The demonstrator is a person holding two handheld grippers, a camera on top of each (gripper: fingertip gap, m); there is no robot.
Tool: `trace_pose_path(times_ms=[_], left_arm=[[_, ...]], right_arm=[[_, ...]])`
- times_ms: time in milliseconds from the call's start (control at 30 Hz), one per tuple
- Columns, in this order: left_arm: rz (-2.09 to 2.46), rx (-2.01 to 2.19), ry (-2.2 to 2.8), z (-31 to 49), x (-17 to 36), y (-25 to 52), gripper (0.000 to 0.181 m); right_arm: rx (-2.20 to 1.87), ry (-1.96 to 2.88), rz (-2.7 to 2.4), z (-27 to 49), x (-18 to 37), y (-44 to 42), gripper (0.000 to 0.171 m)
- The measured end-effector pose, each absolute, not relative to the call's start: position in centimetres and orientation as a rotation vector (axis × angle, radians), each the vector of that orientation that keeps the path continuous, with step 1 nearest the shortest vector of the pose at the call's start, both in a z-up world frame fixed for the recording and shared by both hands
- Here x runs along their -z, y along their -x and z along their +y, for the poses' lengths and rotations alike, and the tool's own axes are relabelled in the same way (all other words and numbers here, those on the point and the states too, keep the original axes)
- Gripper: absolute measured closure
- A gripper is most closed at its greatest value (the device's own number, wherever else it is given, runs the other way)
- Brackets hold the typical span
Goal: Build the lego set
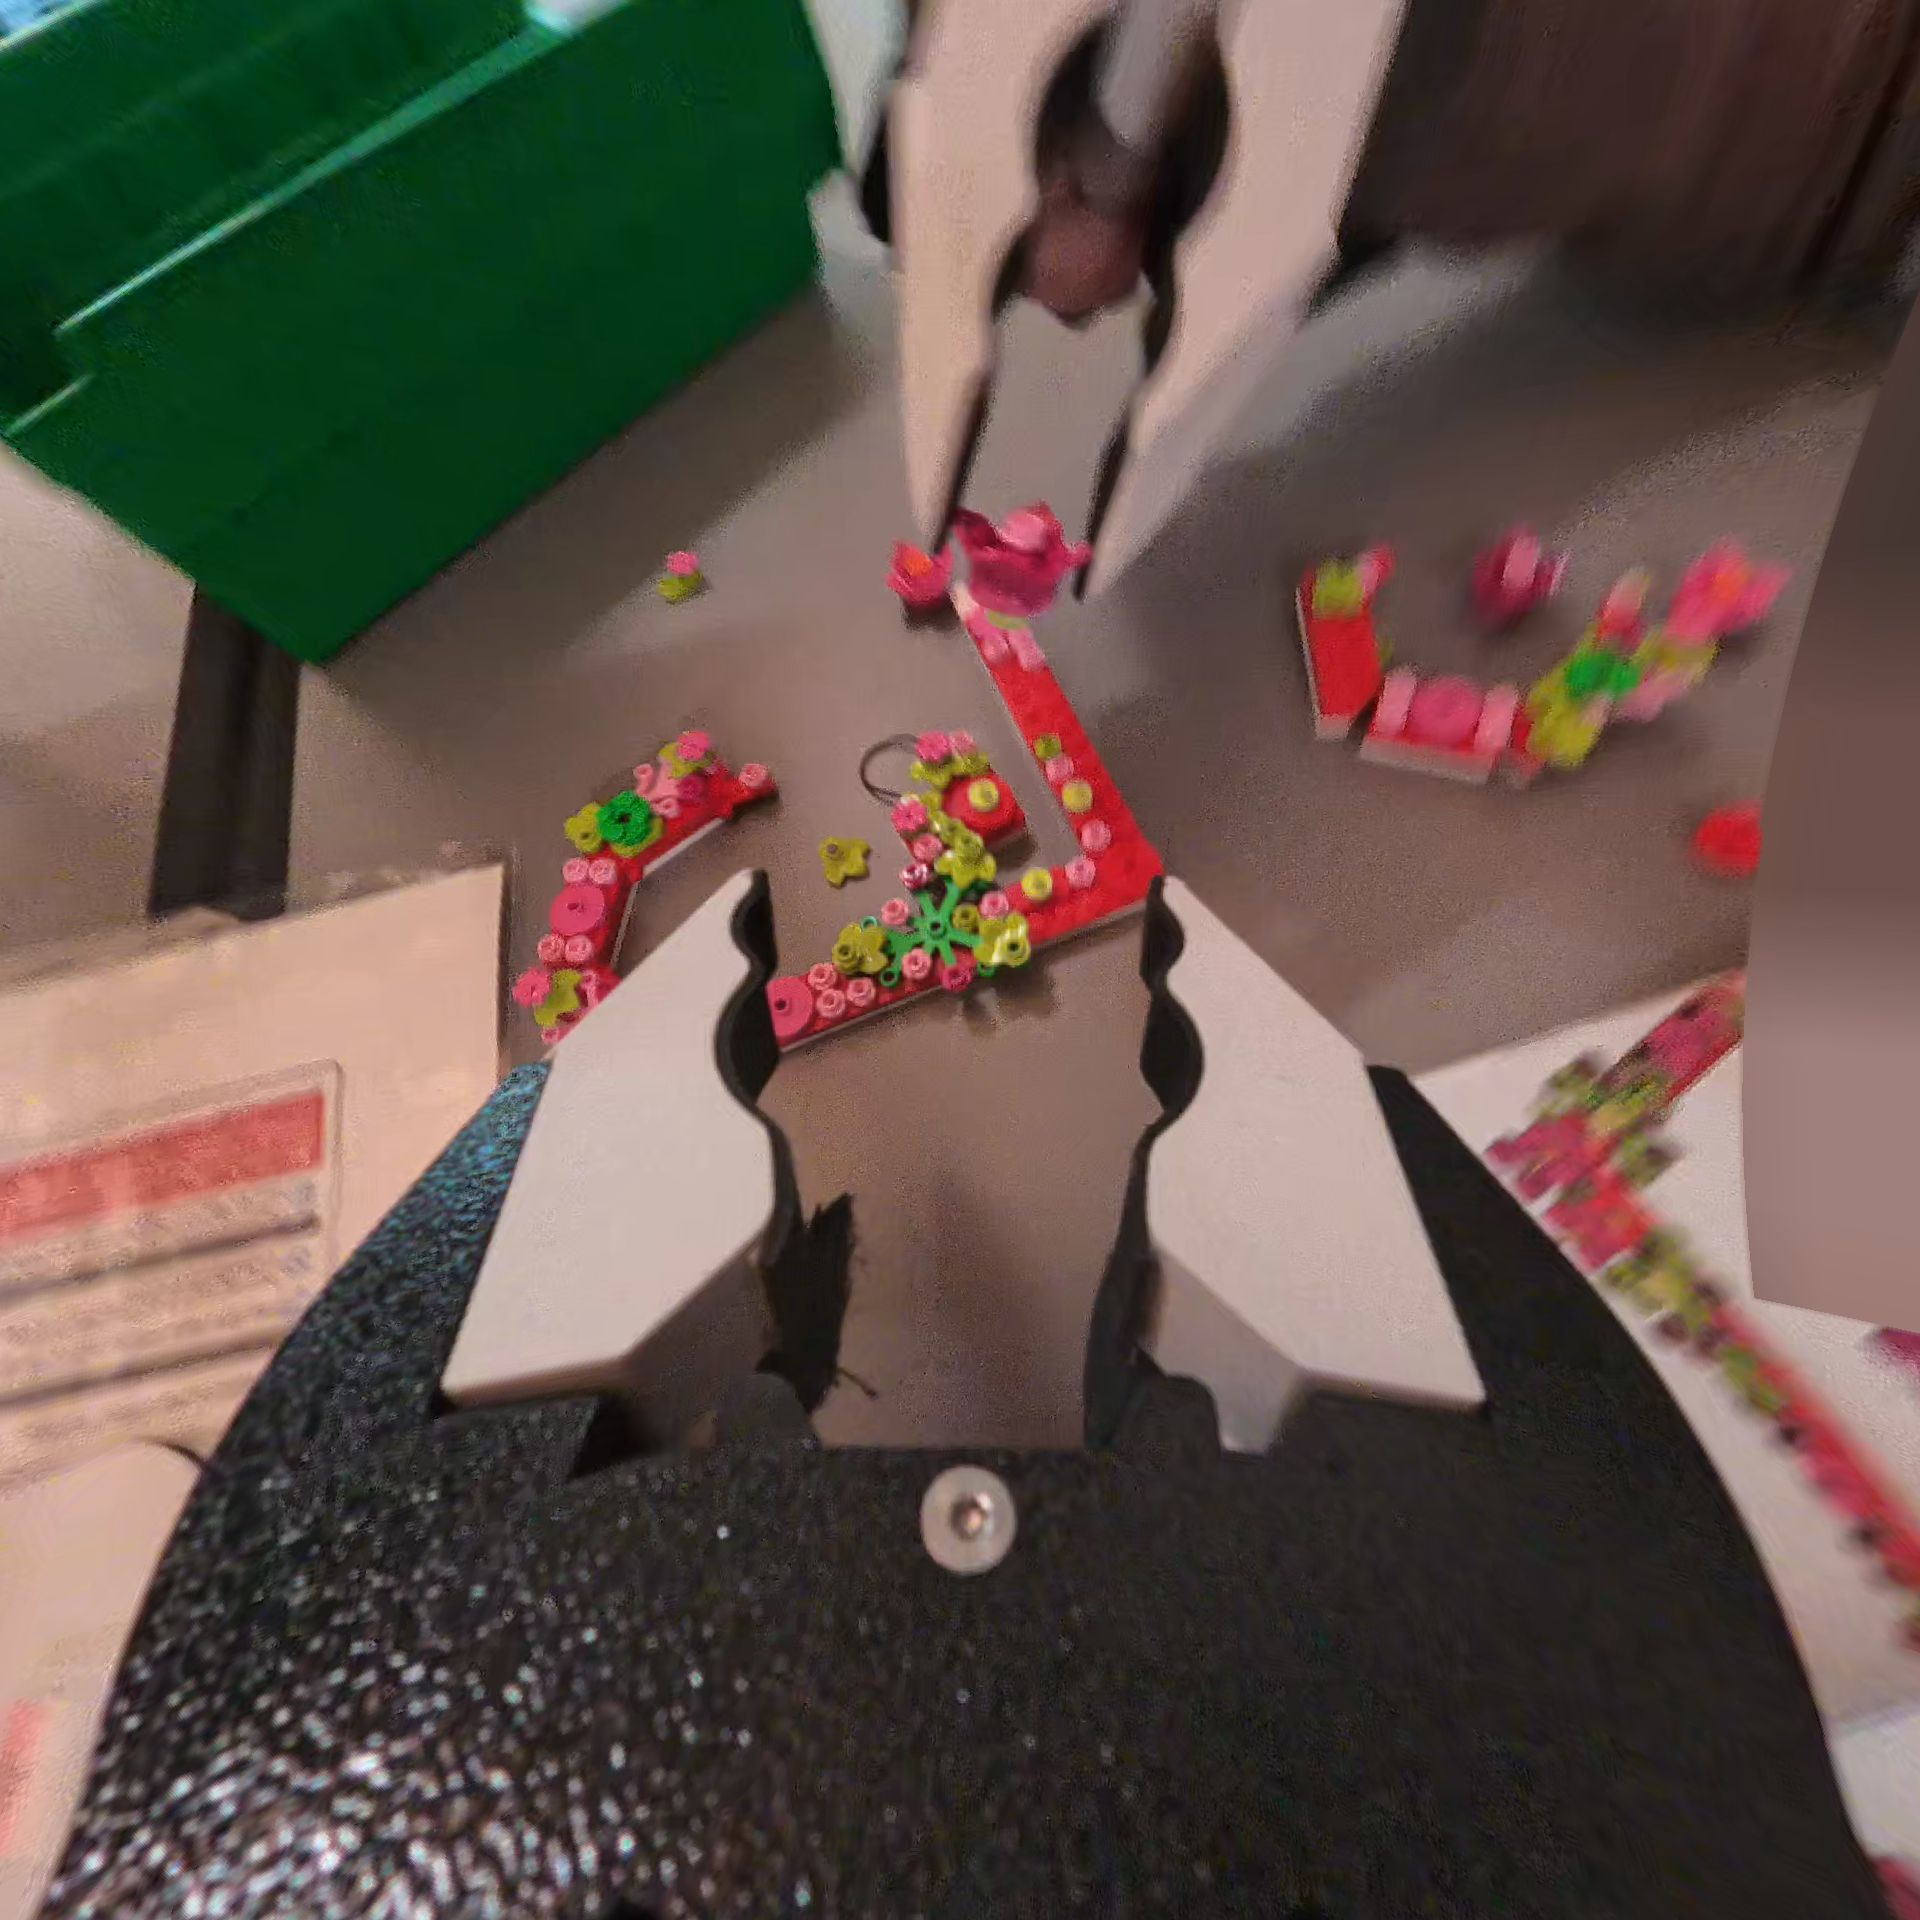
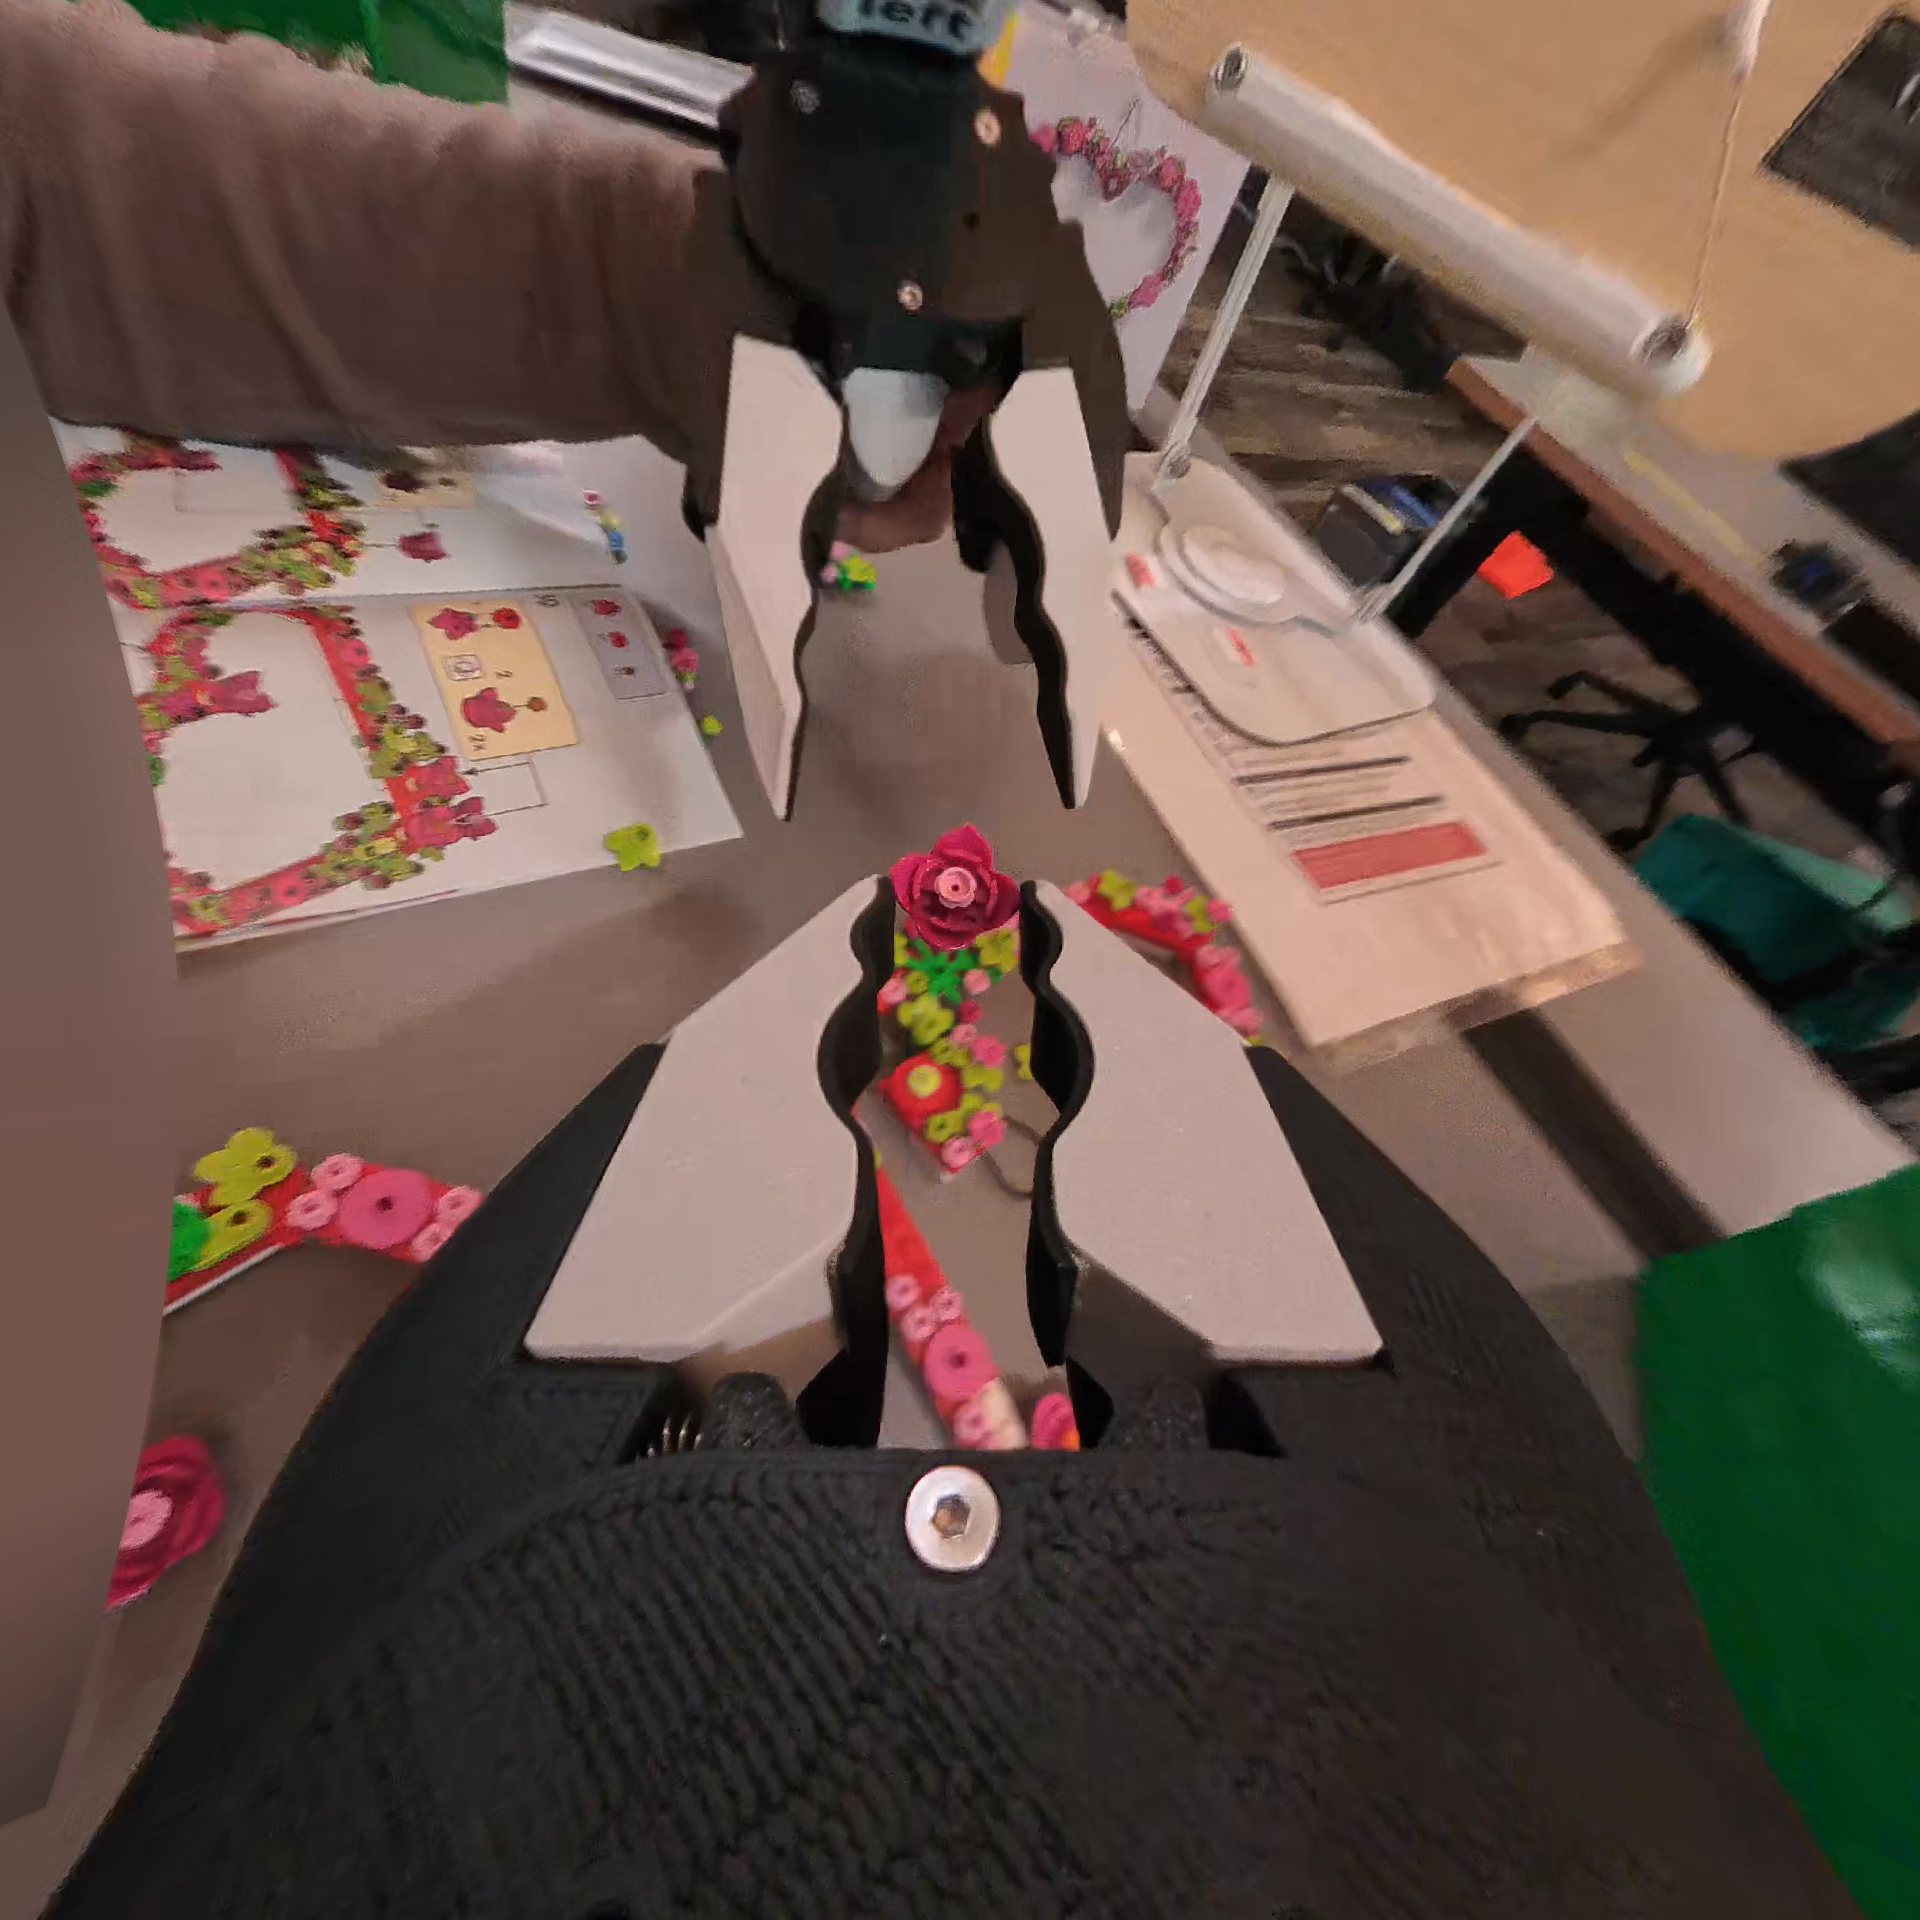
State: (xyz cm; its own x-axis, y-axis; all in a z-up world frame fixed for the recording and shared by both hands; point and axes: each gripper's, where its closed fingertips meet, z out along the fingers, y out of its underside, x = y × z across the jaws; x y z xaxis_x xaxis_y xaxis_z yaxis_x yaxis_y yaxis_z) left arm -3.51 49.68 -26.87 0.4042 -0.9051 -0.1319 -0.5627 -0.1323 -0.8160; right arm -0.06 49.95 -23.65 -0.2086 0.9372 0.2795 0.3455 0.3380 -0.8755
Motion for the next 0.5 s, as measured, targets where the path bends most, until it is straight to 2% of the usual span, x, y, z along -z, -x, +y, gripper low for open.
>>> trace_pose_path(times_ms=[167,333,500], left_arm=[[1.727,0.222,1.77,49.9,30.7,2.9,0.113],[1.833,0.33,1.857,50.9,32.4,3.2,0.099],[1.895,0.378,1.963,51.1,33.2,3.3,0.101]], right_arm=[[-0.972,1.23,-1.726,49.9,26.4,-1.2,0.149],[-1.042,1.268,-1.735,50.0,27.7,-1.3,0.149],[-1.038,1.283,-1.747,50.2,28.2,-1.5,0.149]])
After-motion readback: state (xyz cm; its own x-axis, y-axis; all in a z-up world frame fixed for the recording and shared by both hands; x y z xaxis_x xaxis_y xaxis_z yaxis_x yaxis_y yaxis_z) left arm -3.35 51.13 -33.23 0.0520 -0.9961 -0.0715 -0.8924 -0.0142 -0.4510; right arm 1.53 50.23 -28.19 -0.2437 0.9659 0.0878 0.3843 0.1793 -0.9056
